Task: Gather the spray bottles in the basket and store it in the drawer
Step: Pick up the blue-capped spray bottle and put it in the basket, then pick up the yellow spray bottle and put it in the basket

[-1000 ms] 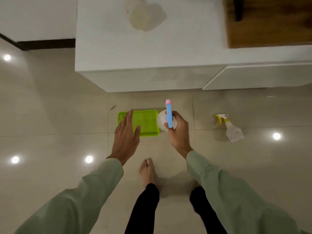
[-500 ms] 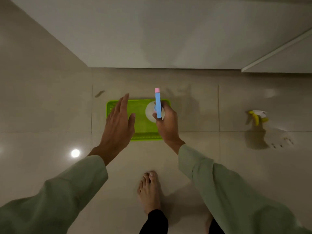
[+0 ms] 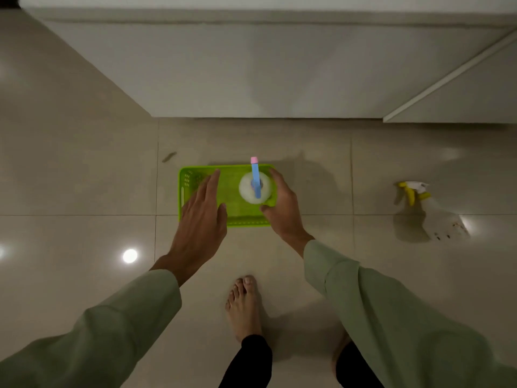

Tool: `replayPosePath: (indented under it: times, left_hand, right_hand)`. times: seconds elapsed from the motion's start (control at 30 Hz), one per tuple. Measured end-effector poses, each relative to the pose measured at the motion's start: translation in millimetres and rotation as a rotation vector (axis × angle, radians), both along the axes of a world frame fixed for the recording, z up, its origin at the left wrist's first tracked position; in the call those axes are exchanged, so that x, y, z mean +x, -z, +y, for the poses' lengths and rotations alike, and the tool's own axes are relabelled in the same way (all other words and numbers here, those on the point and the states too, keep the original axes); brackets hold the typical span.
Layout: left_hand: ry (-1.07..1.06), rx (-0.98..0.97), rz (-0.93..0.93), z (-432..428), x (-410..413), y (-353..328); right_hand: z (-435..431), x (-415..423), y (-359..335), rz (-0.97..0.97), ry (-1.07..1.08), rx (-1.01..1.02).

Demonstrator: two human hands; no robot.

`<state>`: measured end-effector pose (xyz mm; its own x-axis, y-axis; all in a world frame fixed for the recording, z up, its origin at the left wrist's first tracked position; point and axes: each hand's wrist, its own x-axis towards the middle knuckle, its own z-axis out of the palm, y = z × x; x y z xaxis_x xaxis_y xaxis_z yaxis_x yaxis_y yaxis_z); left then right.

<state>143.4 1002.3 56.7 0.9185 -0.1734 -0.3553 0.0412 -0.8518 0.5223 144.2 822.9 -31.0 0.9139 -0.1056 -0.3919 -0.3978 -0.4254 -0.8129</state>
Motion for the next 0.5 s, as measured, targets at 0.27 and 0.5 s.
replayPosePath:
  times: [0.27,0.5]
  left_hand:
    - [0.107,-0.02,-0.024,-79.1,-24.2,-112.8]
    - [0.224,-0.026,-0.029,-214.3,-49.1,-178.6]
  right_hand:
    - [-70.4,-56.6,-141.3,-0.099,0.006,0.004]
    - [-221.0,-109.2,-223.3,-0.105,0.249,-0.061]
